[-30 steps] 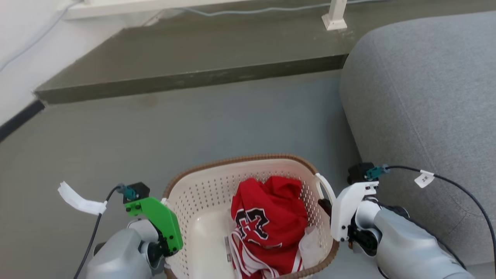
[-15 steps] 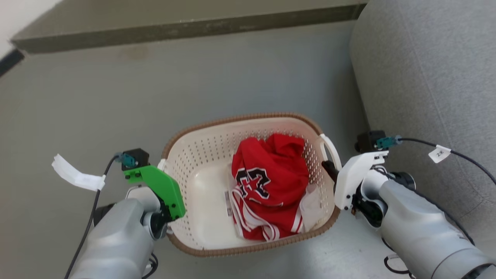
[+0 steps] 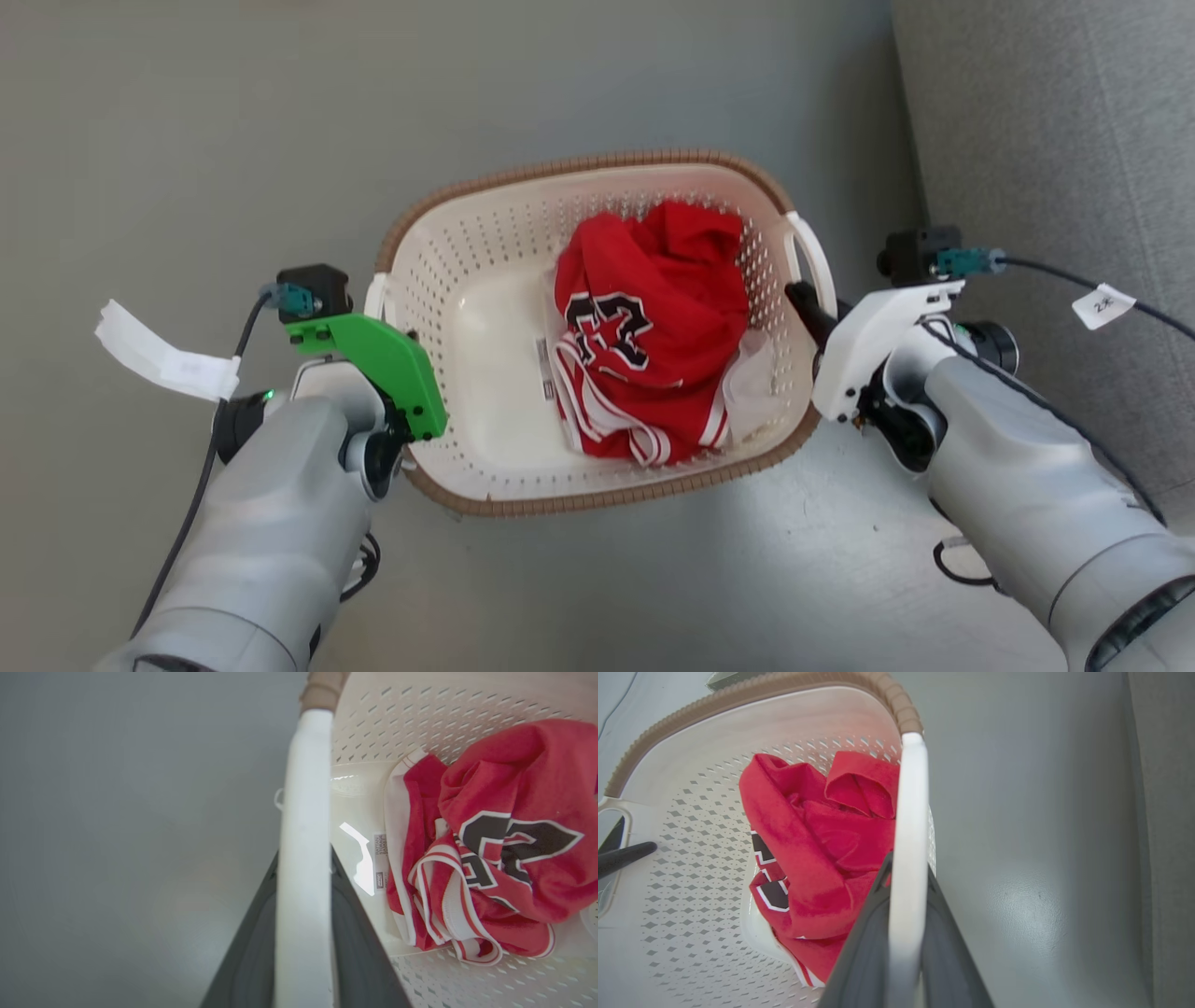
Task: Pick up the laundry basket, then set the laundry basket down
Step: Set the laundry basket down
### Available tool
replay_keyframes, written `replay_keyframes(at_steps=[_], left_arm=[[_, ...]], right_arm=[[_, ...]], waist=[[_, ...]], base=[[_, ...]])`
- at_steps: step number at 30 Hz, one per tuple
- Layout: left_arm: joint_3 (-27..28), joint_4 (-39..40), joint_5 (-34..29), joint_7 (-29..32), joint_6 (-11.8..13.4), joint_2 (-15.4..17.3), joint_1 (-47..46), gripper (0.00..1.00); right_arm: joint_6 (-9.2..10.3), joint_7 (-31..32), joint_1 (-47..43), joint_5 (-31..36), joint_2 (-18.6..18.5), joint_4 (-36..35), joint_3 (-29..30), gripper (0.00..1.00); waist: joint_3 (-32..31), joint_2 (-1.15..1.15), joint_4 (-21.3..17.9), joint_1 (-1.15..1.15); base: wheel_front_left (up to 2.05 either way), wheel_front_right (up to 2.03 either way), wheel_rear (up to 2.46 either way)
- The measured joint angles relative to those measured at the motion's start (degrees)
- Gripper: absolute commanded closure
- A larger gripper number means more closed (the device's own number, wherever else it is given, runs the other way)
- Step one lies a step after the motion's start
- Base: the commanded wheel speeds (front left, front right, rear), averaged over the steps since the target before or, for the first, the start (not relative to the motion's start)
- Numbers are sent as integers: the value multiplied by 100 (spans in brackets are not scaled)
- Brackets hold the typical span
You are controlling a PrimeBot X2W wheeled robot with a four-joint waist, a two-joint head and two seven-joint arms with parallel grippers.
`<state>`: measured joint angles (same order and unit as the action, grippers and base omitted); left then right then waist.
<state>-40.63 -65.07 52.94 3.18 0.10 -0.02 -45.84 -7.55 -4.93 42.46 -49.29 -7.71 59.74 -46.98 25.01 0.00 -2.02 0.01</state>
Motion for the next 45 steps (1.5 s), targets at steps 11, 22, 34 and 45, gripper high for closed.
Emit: replay_keyframes(at_steps=[11,22,34,45], left_arm=[[2,81,-127,-471,142,-23,-506,100],[-4,56,-346,-832,253,-37,-1152,100],[-30,-91,-483,-1139,311,-35,-1520,100],[-58,-201,-506,-1310,311,-48,-1618,100]], right_arm=[[0,-417,532,99,-121,-16,-1,100],[-1,-647,1157,250,-199,16,-7,100],[-2,-767,1433,308,-180,94,-8,100],[-14,-824,1516,346,-151,174,-13,100]], waist=[[811,0,31,0],[1692,0,49,0],[2398,0,21,0],[2759,0,3,0]], base=[[0,0,0],[0,0,0],[0,0,0],[0,0,0]])
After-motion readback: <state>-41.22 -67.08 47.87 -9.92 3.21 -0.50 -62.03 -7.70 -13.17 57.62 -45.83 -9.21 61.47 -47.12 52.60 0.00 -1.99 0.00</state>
